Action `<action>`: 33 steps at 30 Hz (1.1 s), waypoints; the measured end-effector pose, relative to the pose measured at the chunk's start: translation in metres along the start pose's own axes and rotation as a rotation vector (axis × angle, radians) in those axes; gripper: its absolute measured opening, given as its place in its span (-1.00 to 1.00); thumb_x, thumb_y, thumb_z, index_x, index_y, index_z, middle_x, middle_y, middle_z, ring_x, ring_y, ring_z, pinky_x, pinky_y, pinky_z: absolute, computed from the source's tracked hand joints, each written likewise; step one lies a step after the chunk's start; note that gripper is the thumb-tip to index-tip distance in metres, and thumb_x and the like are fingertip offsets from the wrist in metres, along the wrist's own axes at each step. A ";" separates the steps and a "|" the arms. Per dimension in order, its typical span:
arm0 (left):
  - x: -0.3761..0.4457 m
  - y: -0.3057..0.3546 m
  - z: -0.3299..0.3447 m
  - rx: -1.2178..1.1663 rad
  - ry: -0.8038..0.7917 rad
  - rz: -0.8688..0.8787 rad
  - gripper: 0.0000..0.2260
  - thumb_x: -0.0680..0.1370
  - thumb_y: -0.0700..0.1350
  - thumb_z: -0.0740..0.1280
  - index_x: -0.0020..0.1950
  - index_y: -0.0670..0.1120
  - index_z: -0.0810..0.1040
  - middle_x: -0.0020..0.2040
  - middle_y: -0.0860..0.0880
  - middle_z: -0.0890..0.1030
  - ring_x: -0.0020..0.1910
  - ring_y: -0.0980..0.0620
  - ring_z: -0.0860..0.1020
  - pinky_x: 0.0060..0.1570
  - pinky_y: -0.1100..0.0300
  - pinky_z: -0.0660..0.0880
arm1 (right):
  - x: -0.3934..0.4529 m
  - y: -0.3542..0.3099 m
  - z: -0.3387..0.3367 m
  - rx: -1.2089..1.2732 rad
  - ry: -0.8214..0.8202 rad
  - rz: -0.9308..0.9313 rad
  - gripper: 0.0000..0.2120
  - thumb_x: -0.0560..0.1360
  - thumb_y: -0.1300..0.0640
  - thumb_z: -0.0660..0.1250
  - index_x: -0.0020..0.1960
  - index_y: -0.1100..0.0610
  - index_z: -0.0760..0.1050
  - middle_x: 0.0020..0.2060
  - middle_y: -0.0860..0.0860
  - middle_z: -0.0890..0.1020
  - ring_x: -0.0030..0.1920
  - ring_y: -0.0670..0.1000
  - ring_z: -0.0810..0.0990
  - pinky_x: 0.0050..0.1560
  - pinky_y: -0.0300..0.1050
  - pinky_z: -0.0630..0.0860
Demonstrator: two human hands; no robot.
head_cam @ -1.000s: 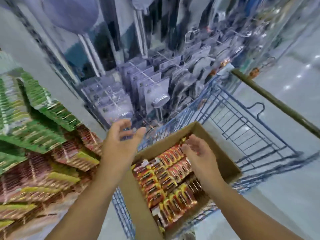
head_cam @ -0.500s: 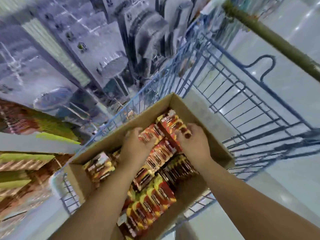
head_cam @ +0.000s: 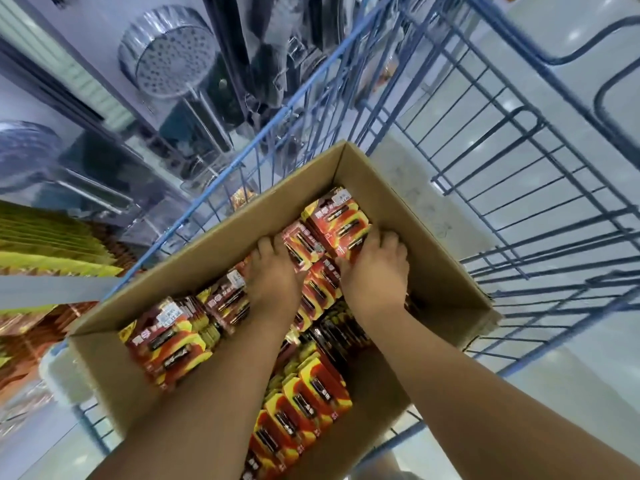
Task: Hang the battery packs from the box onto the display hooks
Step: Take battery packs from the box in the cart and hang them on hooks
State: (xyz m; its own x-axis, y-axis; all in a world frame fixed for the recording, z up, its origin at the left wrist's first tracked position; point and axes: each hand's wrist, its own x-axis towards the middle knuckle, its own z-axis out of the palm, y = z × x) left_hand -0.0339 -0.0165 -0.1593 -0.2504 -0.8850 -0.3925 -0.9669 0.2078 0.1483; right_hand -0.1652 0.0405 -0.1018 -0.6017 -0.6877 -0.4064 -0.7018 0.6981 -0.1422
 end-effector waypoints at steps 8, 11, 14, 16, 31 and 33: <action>0.004 -0.003 -0.006 0.059 -0.068 0.019 -0.10 0.53 0.17 0.49 0.65 -0.23 0.12 0.46 -0.20 0.36 0.42 -0.17 0.40 0.42 -0.02 0.37 | -0.007 0.005 0.001 -0.106 0.009 0.036 -0.20 0.62 -0.23 0.30 0.64 0.21 0.11 0.48 0.18 0.35 0.47 0.17 0.40 0.42 0.10 0.40; 0.002 -0.005 -0.010 0.178 -0.031 0.048 -0.10 0.50 0.26 0.46 0.62 -0.22 0.20 0.41 -0.17 0.38 0.37 -0.17 0.38 0.38 -0.02 0.34 | -0.009 0.006 0.000 -0.215 0.028 0.036 -0.30 0.61 -0.28 0.26 0.55 0.16 0.30 0.41 0.16 0.42 0.40 0.18 0.43 0.36 0.13 0.40; -0.002 -0.004 -0.012 0.158 0.014 0.068 -0.16 0.46 0.27 0.48 0.54 -0.17 0.27 0.36 -0.14 0.36 0.33 -0.15 0.36 0.36 -0.01 0.32 | -0.012 0.005 0.002 -0.189 -0.003 0.024 -0.34 0.62 -0.28 0.23 0.53 0.14 0.32 0.45 0.16 0.40 0.45 0.19 0.38 0.40 0.17 0.39; -0.004 -0.004 -0.016 0.088 0.019 0.057 -0.19 0.44 0.24 0.52 0.50 -0.14 0.28 0.35 -0.13 0.36 0.32 -0.14 0.37 0.36 -0.01 0.33 | -0.013 0.005 0.004 -0.122 -0.014 0.011 -0.33 0.62 -0.28 0.24 0.53 0.15 0.30 0.46 0.16 0.41 0.46 0.19 0.38 0.43 0.16 0.40; -0.058 -0.020 -0.087 -0.856 -0.105 -0.168 -0.59 0.45 0.11 0.60 0.11 0.14 0.43 -0.03 0.16 0.63 -0.13 0.21 0.60 -0.26 0.22 0.44 | -0.020 0.006 -0.049 0.869 -0.256 0.196 -0.26 0.34 -0.15 0.66 0.31 -0.08 0.27 0.21 -0.06 0.55 0.21 -0.01 0.58 0.16 -0.02 0.57; -0.068 -0.023 -0.102 -1.031 -0.135 -0.207 -0.77 0.53 0.09 0.53 0.05 0.17 0.50 -0.02 0.12 0.69 -0.19 0.18 0.68 -0.24 0.22 0.52 | -0.030 0.005 -0.065 0.991 -0.351 0.168 -0.37 0.41 -0.14 0.61 0.29 -0.07 0.30 0.15 -0.07 0.60 0.11 -0.02 0.64 -0.04 -0.13 0.52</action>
State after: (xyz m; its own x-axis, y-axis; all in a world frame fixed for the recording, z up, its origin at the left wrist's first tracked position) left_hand 0.0103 -0.0039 -0.0434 -0.1505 -0.7963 -0.5859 -0.4976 -0.4511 0.7409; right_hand -0.1756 0.0511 -0.0317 -0.4077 -0.5815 -0.7040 0.0988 0.7384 -0.6671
